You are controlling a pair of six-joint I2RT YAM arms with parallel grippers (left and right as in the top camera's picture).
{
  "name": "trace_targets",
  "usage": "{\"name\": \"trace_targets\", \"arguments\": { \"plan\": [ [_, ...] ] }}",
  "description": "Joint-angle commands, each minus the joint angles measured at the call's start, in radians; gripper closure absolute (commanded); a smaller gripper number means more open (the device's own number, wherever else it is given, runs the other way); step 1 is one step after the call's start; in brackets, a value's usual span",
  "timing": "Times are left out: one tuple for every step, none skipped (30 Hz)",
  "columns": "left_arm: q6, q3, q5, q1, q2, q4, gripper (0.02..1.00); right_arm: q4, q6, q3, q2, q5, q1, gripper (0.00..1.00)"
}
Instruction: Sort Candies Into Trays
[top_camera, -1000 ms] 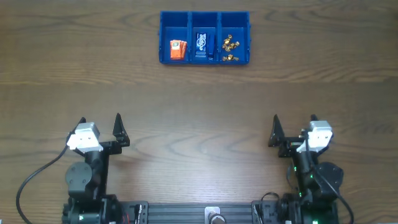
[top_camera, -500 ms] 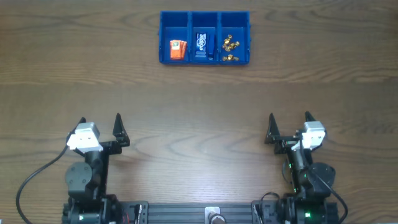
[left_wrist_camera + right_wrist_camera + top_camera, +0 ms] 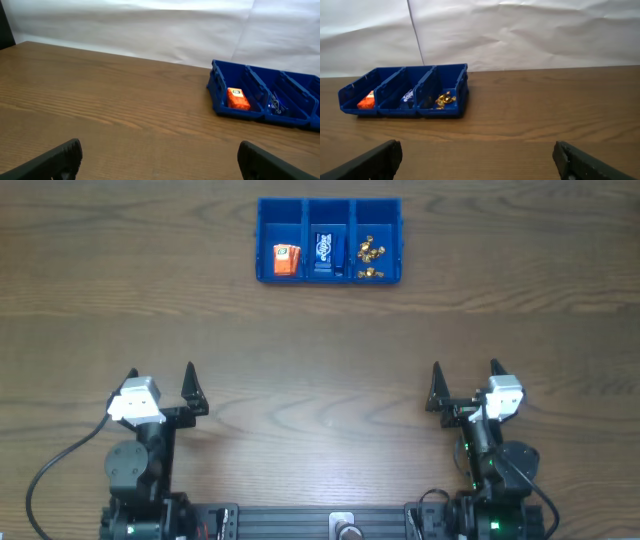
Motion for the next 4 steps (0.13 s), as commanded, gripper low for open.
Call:
{"name": "trace_targets", "arguments": {
  "plan": [
    [0.010,-0.033,0.001,0.002,-0.005,-0.016,0.020,-0.003,-0.006,-0.002,-0.008,-0.005,-0.005,0.003],
    [0.010,-0.033,0.001,0.002,-0.005,-0.016,0.020,-0.003,-0.006,-0.002,-0.008,-0.005,-0.005,0.003],
    [0.010,-0.033,0.001,0.002,-0.005,-0.016,0.020,-0.003,-0.006,-0.002,-0.008,-0.005,-0.005,0.003],
    [0.010,-0.033,0.001,0.002,-0.005,-0.016,0.023,-0.003,-0.006,-0.002,-0.008,-0.005,-0.005,0.003]
  ]
}}
